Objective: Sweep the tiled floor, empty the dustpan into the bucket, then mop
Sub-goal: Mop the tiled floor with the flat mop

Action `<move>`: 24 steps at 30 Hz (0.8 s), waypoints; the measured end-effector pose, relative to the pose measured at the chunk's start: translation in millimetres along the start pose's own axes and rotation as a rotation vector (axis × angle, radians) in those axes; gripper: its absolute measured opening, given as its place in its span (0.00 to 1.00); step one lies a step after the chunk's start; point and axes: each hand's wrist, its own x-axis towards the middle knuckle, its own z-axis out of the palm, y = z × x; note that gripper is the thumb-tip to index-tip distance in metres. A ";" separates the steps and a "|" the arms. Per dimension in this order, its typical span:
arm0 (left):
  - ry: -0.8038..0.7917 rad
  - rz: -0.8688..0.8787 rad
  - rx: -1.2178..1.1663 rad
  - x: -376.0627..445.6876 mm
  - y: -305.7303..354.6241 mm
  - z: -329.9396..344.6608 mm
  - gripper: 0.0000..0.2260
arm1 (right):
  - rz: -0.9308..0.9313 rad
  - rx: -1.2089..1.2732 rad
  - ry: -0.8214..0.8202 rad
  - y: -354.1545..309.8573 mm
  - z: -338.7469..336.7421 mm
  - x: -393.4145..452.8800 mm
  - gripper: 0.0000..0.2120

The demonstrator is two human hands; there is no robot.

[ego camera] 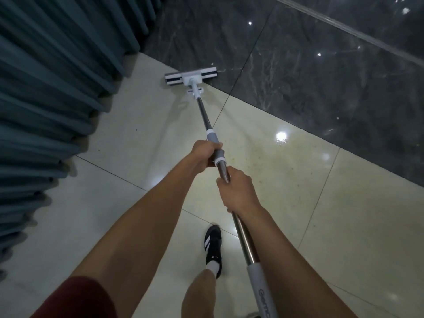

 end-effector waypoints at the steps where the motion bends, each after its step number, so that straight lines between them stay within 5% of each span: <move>1: -0.012 0.011 0.010 -2.3 -3.8 2.0 0.23 | 0.028 0.095 -0.026 4.9 -3.3 -7.2 0.03; 3: -0.014 0.052 0.052 -9.7 -11.8 7.5 0.28 | 0.090 0.252 -0.097 17.4 -7.5 -24.5 0.07; 5: 0.010 0.093 0.124 -14.9 -19.6 11.5 0.22 | 0.102 0.313 -0.133 30.7 -5.6 -41.0 0.10; 13: 0.022 0.030 0.201 -51.6 -70.4 27.8 0.13 | 0.041 0.101 -0.072 83.7 9.3 -76.7 0.25; 24: 0.013 -0.025 0.231 -128.0 -196.9 51.6 0.13 | -0.007 -0.009 -0.104 189.1 18.2 -176.8 0.22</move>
